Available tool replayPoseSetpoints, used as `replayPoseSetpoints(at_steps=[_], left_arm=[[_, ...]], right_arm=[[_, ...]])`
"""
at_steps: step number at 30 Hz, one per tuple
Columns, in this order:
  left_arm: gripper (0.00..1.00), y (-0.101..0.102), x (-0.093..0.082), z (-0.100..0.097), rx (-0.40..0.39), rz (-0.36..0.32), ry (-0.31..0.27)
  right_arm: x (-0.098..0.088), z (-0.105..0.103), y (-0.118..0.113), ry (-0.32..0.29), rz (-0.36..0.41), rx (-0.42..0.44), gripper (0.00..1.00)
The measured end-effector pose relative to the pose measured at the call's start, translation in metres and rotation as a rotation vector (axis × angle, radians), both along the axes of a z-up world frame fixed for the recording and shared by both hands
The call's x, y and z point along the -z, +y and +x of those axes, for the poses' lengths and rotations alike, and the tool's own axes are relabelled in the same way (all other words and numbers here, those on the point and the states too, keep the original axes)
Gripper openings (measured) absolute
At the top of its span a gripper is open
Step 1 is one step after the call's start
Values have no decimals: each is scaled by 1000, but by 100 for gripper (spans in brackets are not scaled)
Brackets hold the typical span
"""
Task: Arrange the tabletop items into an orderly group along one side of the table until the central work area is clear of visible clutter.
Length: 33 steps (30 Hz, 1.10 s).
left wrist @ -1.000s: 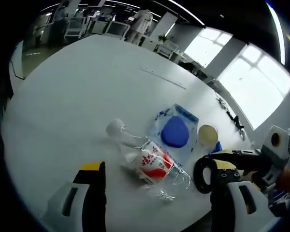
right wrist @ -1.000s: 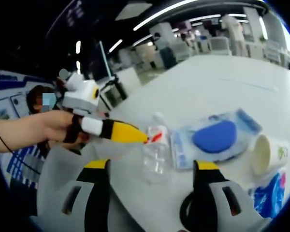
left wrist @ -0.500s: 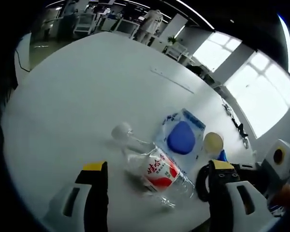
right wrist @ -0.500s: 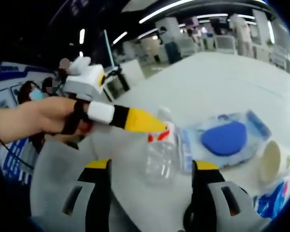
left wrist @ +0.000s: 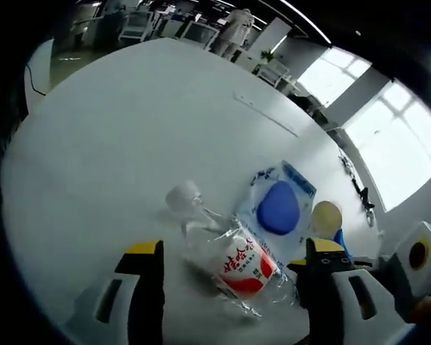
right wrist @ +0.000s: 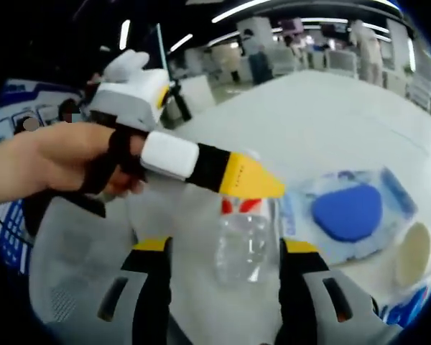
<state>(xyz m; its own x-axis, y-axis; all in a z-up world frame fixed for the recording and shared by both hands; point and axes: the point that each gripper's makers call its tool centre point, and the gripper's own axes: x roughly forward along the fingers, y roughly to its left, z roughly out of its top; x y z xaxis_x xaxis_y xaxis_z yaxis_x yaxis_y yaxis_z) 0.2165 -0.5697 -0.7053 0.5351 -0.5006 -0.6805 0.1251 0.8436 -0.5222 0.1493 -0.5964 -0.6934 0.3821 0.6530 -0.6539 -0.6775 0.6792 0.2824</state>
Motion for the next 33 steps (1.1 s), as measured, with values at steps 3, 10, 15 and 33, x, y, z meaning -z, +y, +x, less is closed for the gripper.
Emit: replayPoseSetpoints(at_steps=[3, 10, 15, 33], left_arm=[[80, 2, 1, 2, -5, 6, 3], [79, 2, 4, 7, -15, 13, 21], [77, -1, 9, 11, -5, 40, 32], [73, -1, 15, 20, -15, 61, 46]], right_arm=[[2, 1, 1, 1, -3, 0, 56], [9, 4, 3, 8, -23, -5, 55], [18, 6, 8, 16, -45, -17, 55], [37, 12, 9, -45, -166, -80, 47]])
